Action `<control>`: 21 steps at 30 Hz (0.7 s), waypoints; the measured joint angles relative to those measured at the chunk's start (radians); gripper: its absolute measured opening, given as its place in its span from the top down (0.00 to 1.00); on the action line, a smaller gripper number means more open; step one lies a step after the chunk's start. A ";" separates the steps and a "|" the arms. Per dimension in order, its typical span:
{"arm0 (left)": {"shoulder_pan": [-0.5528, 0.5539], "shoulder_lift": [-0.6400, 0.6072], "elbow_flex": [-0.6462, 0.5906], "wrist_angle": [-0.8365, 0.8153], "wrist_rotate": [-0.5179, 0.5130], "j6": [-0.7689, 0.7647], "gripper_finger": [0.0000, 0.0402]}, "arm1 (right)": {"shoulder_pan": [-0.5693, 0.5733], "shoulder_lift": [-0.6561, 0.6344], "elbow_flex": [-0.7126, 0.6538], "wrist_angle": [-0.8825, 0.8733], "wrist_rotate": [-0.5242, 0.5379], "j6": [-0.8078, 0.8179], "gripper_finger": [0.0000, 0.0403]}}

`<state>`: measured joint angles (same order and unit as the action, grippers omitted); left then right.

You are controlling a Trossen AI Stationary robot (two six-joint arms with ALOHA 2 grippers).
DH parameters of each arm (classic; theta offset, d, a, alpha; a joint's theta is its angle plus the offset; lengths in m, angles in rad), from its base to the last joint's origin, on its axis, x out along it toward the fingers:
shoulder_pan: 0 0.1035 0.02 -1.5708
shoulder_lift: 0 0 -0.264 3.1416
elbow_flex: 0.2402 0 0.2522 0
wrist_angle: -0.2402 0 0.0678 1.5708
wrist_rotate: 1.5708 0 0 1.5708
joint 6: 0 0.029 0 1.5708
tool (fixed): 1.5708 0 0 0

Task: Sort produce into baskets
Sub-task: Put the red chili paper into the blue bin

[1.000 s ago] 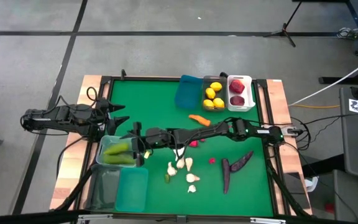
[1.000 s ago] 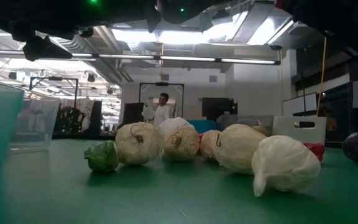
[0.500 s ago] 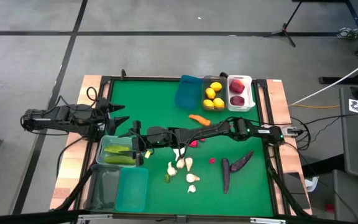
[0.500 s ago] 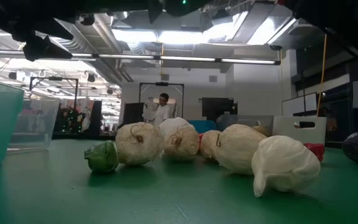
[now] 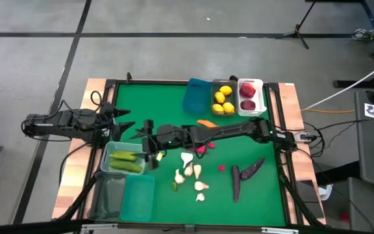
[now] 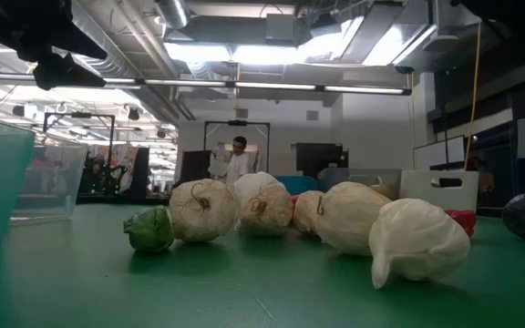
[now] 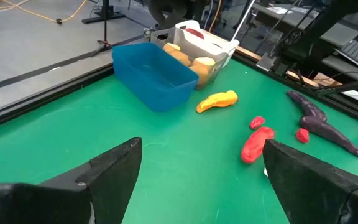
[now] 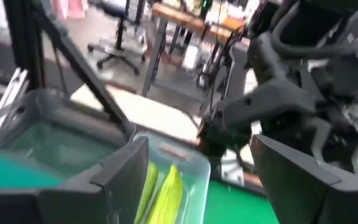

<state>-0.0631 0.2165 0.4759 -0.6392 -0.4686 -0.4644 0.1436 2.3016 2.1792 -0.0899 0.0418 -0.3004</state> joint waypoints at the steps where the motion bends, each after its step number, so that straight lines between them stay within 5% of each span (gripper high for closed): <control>1: 0.000 0.000 0.000 0.000 0.000 0.000 0.18 | 0.000 -0.014 0.000 -0.039 0.000 0.000 0.30; 17: 0.000 0.000 0.000 0.000 0.000 -0.032 0.18 | 0.000 -0.190 0.001 -0.695 -0.027 -0.045 0.30; 21: 0.000 0.000 0.000 0.000 0.000 -0.035 0.18 | -0.017 -0.192 0.001 -0.886 -0.105 -0.040 0.30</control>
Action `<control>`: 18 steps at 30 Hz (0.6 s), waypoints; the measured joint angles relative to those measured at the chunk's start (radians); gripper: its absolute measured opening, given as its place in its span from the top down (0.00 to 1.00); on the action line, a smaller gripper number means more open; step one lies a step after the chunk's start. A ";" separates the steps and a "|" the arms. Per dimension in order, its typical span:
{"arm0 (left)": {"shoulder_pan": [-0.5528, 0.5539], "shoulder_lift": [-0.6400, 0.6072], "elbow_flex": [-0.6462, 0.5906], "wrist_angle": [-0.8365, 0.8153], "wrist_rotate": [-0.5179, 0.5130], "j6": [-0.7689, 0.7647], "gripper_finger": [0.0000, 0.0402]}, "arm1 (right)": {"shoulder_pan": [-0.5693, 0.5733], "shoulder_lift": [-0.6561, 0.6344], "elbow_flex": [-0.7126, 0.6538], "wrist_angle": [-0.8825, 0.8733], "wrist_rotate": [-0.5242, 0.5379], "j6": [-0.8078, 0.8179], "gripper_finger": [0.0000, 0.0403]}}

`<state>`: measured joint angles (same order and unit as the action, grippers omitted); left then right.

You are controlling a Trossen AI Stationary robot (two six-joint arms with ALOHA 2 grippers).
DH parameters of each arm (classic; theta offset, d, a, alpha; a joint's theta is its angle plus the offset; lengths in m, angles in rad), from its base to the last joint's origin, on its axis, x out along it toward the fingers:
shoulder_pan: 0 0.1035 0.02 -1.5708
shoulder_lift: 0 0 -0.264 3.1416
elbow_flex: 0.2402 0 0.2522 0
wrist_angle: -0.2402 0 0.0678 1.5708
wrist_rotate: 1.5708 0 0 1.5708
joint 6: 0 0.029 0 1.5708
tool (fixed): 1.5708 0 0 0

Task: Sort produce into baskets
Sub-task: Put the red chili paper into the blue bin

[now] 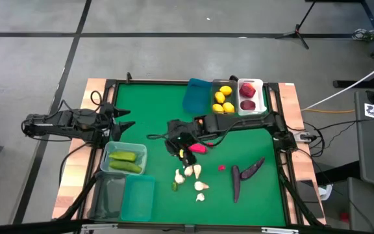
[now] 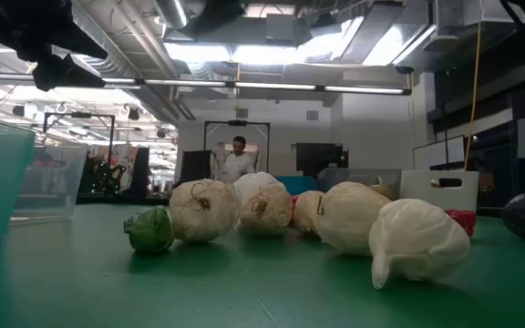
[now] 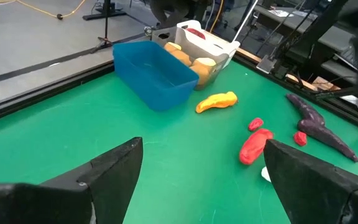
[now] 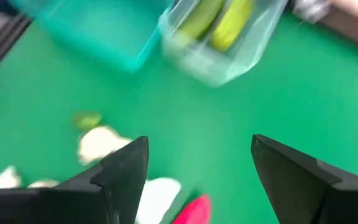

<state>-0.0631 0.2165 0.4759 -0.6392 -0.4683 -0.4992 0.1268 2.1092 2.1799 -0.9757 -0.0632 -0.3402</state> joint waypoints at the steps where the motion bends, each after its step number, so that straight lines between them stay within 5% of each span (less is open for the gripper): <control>1: 0.000 0.000 0.000 0.000 0.000 -0.004 0.18 | -0.005 0.001 0.000 -0.030 -0.035 0.010 0.30; 10: -0.001 0.000 -0.006 0.003 0.000 -0.026 0.18 | -0.030 0.006 -0.055 -0.068 -0.132 0.204 0.30; 18: -0.001 0.000 -0.050 0.022 0.013 -0.015 0.18 | 0.036 -0.015 -0.297 -0.047 -0.112 0.415 0.30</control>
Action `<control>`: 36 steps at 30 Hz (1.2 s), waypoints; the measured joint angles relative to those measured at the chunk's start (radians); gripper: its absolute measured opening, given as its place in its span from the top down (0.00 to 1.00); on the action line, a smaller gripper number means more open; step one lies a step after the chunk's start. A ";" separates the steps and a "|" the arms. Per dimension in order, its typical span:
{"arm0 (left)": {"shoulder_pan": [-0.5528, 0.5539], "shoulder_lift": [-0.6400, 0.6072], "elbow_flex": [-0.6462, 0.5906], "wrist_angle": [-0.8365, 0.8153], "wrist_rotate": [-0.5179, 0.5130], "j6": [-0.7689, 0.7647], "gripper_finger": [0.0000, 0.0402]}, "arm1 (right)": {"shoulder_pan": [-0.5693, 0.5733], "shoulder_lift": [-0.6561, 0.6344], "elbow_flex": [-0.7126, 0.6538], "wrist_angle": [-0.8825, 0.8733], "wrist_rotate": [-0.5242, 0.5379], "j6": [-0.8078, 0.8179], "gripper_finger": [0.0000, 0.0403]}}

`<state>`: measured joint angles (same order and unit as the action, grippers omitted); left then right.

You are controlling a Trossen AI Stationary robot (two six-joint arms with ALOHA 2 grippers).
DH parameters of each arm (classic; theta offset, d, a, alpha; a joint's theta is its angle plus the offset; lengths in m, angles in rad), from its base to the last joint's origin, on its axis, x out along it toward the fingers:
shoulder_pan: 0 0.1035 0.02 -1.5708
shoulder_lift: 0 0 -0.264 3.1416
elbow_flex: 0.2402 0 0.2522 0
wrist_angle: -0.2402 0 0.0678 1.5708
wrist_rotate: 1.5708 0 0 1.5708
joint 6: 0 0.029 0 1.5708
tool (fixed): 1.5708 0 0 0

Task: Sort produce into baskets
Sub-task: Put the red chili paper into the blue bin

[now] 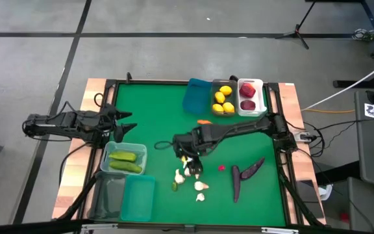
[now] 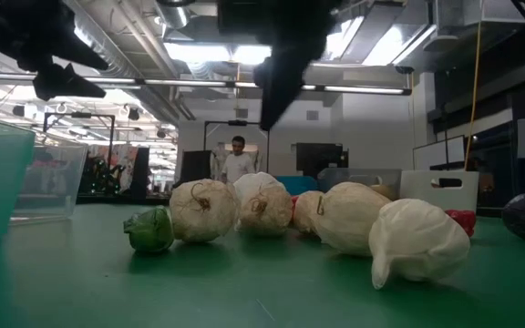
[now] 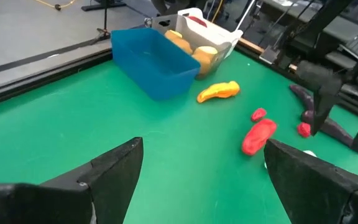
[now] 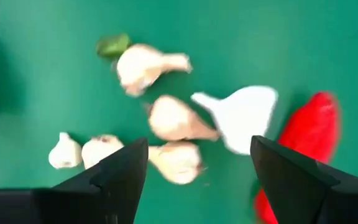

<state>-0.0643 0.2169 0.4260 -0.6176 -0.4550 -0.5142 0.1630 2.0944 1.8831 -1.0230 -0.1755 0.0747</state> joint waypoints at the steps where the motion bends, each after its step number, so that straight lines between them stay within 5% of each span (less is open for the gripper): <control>1: 0.000 0.000 0.000 0.004 0.000 0.000 0.18 | 0.010 -0.014 -0.037 0.022 0.009 0.010 0.30; 10: 0.000 0.000 -0.001 0.050 -0.002 0.053 0.18 | -0.003 -0.178 -0.327 0.212 0.264 0.072 0.30; 18: 0.000 0.000 -0.001 0.080 -0.010 0.060 0.18 | -0.117 -0.254 -0.637 0.466 0.177 0.137 0.30; 30: 0.000 0.000 -0.001 0.080 -0.019 0.033 0.18 | -0.149 -0.233 -0.679 0.708 0.205 0.157 0.30; 36: 0.000 0.000 -0.001 0.075 -0.020 0.045 0.18 | -0.160 -0.153 -0.679 0.748 0.222 0.035 0.30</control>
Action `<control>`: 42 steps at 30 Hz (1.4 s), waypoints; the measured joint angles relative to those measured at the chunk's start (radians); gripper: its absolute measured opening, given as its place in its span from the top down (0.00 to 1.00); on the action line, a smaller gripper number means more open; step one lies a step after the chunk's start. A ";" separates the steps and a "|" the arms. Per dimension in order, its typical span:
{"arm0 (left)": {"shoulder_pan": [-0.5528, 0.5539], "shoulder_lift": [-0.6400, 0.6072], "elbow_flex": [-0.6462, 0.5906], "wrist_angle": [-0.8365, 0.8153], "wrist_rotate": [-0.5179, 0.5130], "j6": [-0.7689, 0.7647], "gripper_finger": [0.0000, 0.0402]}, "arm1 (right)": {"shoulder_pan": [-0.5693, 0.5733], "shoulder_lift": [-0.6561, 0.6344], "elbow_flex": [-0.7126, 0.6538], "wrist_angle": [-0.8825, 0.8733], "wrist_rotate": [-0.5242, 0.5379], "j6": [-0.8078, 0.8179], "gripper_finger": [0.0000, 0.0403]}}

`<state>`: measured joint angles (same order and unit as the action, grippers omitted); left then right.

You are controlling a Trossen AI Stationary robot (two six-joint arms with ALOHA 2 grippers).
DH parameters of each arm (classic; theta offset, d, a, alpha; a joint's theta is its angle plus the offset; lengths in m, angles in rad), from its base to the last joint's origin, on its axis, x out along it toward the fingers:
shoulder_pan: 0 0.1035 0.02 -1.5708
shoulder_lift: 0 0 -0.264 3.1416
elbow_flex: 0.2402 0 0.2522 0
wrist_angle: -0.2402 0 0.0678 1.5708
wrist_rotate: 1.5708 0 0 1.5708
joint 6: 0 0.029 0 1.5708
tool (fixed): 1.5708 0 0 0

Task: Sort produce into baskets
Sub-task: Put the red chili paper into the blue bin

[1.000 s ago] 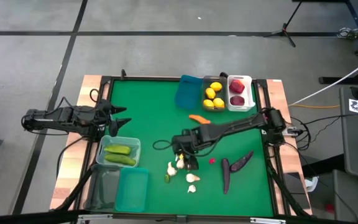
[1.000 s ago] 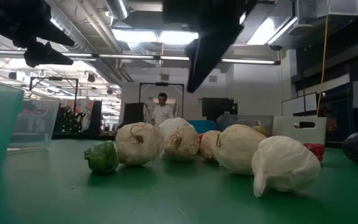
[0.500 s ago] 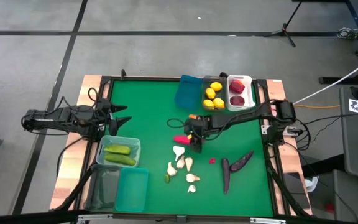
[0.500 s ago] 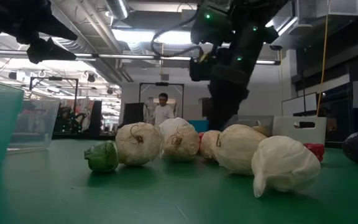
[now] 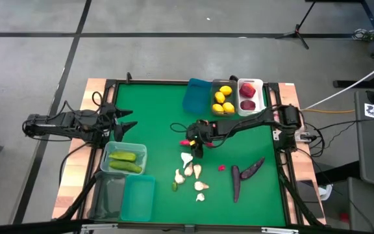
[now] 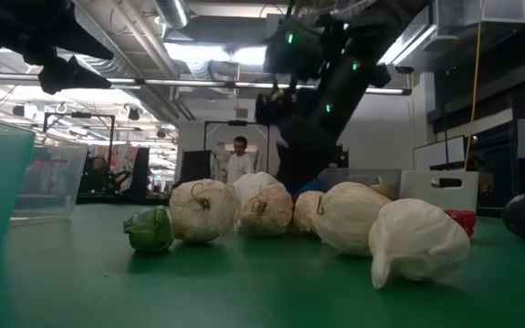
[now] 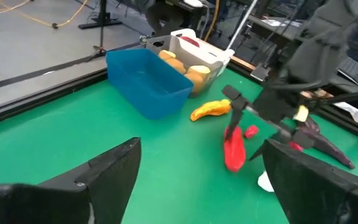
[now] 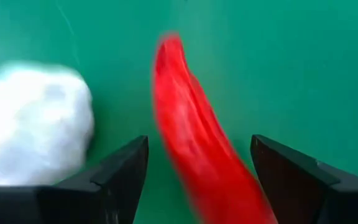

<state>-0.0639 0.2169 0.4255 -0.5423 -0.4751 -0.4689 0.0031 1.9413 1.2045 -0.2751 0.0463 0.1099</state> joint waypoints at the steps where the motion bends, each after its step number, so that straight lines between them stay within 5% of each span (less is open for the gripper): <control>1: 0.000 0.000 0.000 0.000 -0.001 0.004 0.18 | -0.007 0.017 0.000 -0.008 -0.003 -0.022 0.30; 9: 0.000 0.000 0.000 0.001 -0.009 0.000 0.18 | -0.062 0.048 0.002 -0.004 -0.088 -0.087 0.34; 18: 0.000 0.000 0.000 0.001 -0.009 0.003 0.18 | -0.064 0.014 -0.003 -0.022 -0.068 -0.040 0.72; 42: 0.000 0.000 0.000 0.000 -0.009 -0.022 0.18 | -0.119 0.011 0.382 -0.166 0.023 -0.302 0.69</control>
<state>-0.0635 0.2169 0.4255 -0.5419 -0.4839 -0.4908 -0.1163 1.9522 1.5863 -0.4408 0.0695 -0.1917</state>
